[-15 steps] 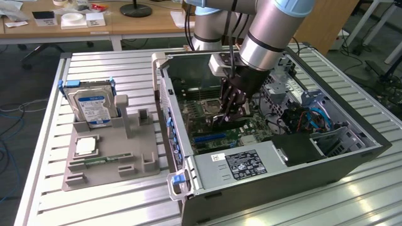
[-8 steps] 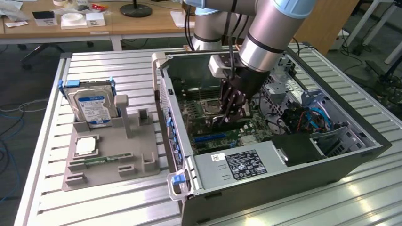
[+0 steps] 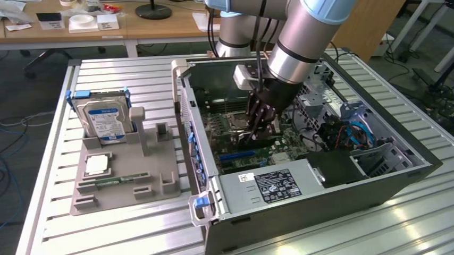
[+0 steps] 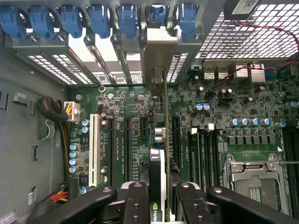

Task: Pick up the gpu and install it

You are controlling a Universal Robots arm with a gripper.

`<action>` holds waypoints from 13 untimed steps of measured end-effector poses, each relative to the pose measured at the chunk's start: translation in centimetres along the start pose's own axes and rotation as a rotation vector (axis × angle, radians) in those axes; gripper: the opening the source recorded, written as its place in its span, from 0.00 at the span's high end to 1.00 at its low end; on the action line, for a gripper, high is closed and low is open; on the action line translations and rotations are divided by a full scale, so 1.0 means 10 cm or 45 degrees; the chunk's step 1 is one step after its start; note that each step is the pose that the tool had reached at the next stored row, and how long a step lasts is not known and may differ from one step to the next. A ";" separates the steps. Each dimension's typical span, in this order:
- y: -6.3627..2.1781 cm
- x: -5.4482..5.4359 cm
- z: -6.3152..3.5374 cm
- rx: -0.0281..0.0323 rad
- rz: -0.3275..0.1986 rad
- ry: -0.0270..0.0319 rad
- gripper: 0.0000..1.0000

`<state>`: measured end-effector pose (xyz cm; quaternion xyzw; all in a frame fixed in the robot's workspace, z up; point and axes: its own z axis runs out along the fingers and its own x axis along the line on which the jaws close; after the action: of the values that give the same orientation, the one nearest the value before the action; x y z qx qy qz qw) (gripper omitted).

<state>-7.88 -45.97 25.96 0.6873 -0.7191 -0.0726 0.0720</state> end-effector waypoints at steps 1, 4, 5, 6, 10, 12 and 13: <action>0.000 0.00 0.000 -0.0001 0.000 0.0002 0.73; 0.014 0.00 0.008 0.0002 0.000 -0.0004 0.73; 0.022 0.00 0.011 0.0002 0.000 -0.0004 0.73; 0.026 0.00 0.013 0.0000 0.000 -0.0002 0.73; 0.024 0.01 0.027 0.0001 0.000 -0.0002 0.73; 0.024 0.01 0.030 0.0000 0.000 0.0000 0.73; 0.027 0.01 0.032 -0.0001 0.000 0.0001 0.73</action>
<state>-8.21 -46.05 25.70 0.6873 -0.7192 -0.0726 0.0721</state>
